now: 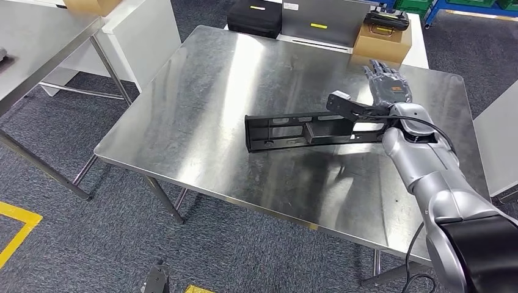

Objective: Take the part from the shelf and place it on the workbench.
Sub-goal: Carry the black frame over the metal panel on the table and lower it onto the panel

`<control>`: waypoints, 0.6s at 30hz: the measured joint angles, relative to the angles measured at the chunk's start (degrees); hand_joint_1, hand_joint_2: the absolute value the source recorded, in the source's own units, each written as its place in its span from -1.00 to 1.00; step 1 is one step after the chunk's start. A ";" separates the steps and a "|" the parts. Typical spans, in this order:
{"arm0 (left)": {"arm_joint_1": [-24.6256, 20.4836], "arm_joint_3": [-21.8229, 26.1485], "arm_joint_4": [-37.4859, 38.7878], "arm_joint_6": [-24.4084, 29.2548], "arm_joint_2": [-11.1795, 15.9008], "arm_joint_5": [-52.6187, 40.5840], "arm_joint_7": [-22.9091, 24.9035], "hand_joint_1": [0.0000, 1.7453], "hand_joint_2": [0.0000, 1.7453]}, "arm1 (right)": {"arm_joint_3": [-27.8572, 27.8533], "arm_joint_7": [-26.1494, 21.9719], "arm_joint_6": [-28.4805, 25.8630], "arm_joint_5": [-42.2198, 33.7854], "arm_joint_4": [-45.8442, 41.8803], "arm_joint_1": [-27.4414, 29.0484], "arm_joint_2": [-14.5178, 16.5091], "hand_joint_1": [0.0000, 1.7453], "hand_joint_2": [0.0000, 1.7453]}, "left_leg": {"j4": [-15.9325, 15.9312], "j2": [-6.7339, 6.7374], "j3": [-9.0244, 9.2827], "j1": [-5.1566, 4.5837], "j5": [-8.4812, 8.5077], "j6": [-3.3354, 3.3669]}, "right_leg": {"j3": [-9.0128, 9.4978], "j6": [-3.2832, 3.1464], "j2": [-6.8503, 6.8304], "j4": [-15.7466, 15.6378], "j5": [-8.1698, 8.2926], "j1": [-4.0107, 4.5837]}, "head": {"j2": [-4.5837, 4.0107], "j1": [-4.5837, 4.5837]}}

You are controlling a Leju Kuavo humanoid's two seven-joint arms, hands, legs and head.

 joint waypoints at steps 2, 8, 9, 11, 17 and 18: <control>-0.01 0.00 0.00 -0.03 0.00 -0.13 0.36 -1.00 -1.00 | -0.42 0.03 -0.62 -0.13 -0.01 0.00 -0.21 -1.00 1.00 | 0.00 0.01 0.00 0.00 0.00 0.00 | 0.00 0.00 0.00 0.00 0.00 0.00 | 0.00 -0.01; -0.03 0.00 0.00 -0.07 0.00 -0.56 1.00 -1.00 -1.00 | -1.62 -0.63 -3.91 -0.36 -0.42 0.00 -0.62 -1.00 1.00 | 0.00 0.02 0.00 0.00 0.00 0.00 | -0.01 0.00 0.00 0.00 0.00 0.00 | 0.00 -0.01; -0.04 0.00 0.00 -0.09 0.00 -0.57 1.09 -1.00 -1.00 | -1.73 -0.77 -3.88 -0.46 -0.50 0.00 -0.63 -1.00 1.00 | 0.00 0.02 0.00 0.00 0.00 0.00 | -0.01 0.00 0.00 0.00 0.00 0.00 | 0.00 -0.01; -0.04 0.00 0.00 -0.14 0.00 -0.58 1.26 -1.00 -1.00 | -1.93 -1.06 -2.95 -0.94 -0.56 -0.08 -0.64 -1.00 1.00 | 0.00 0.03 0.00 0.01 0.00 0.00 | 0.00 0.00 0.00 0.00 0.00 0.01 | 0.00 0.00; -0.06 0.02 0.00 -0.21 0.00 -0.61 1.61 -1.00 -1.00 | -2.86 -1.64 0.96 -2.38 -0.57 -0.33 -0.56 -1.00 1.00 | -0.01 0.03 0.00 0.01 0.00 0.00 | 0.00 0.00 0.00 0.00 0.00 0.01 | 0.00 0.01; -0.06 0.02 0.00 -0.21 0.00 -0.61 1.61 -1.00 -1.00 | -2.88 -1.62 1.35 -2.40 -0.57 -0.36 -0.55 -1.00 1.00 | -0.01 0.03 0.00 0.01 0.00 0.00 | 0.00 0.00 0.00 0.00 0.00 0.01 | 0.00 0.00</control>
